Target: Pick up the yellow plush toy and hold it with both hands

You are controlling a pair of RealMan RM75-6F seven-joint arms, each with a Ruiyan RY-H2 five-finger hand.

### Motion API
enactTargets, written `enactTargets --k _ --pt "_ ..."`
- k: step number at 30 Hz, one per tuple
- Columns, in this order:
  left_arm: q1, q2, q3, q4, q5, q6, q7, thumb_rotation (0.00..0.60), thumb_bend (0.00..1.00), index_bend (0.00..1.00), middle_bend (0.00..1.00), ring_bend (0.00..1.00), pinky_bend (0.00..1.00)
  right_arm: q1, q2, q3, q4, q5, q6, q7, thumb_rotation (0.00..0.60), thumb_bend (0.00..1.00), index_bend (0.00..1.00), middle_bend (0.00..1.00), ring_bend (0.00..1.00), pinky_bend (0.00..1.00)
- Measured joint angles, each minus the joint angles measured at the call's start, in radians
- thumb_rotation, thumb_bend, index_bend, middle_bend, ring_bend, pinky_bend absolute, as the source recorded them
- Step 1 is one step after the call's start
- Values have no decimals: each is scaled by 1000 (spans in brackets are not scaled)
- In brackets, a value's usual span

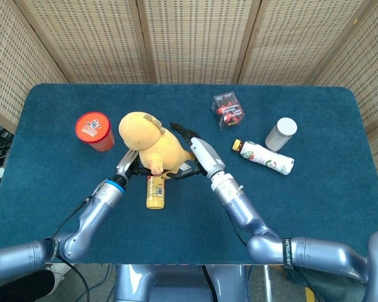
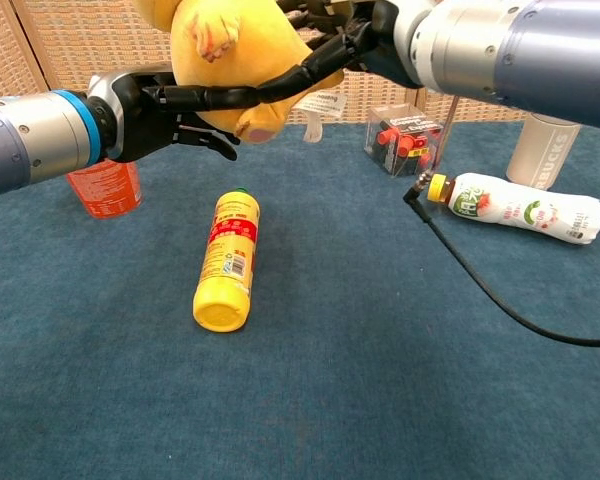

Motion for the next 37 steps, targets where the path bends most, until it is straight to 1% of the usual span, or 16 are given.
enactTargets --k 5,9,12,16,19,21,25,28,31,34,37 --pt "18 3 1 0 19 13 -16 600 469 639 540 536 473 -18 34 -10 -9 -18 8 -6 600 51 0 0 0 0" --pt "33 14 4 -2 35 17 -28 600 470 640 539 536 473 -34 67 -29 -11 -34 17 -28 600 51 0 0 0 0" --pt "48 27 9 -3 50 19 -40 600 470 640 540 536 473 -56 103 -54 -9 -56 24 -47 600 47 0 0 0 0" --pt "76 49 31 -3 94 22 -61 600 470 640 540 536 473 -105 159 -115 13 -135 47 -79 600 18 0 0 0 0" --pt "105 68 60 0 143 30 -79 600 470 640 539 536 473 -154 190 -163 53 -226 86 -84 600 2 0 0 0 0" --pt "129 80 91 2 188 43 -95 600 470 640 540 536 473 -185 202 -195 94 -292 127 -86 600 0 0 0 0 0" --pt "172 99 135 9 280 81 -130 600 470 640 540 536 472 -259 218 -274 217 -461 247 -91 600 0 0 0 0 0" --pt "204 110 176 18 348 124 -150 600 469 640 540 536 473 -316 226 -326 299 -561 347 -95 600 0 0 0 0 0" --pt "232 118 217 26 406 170 -165 600 470 640 540 536 473 -377 233 -371 339 -632 436 -96 600 0 0 0 0 0" --pt "254 121 257 30 449 202 -169 600 470 640 540 536 473 -432 236 -406 372 -678 499 -101 600 0 0 0 0 0" --pt "268 118 283 28 476 224 -165 600 470 640 540 536 473 -469 239 -426 391 -703 535 -98 600 0 0 0 0 0"
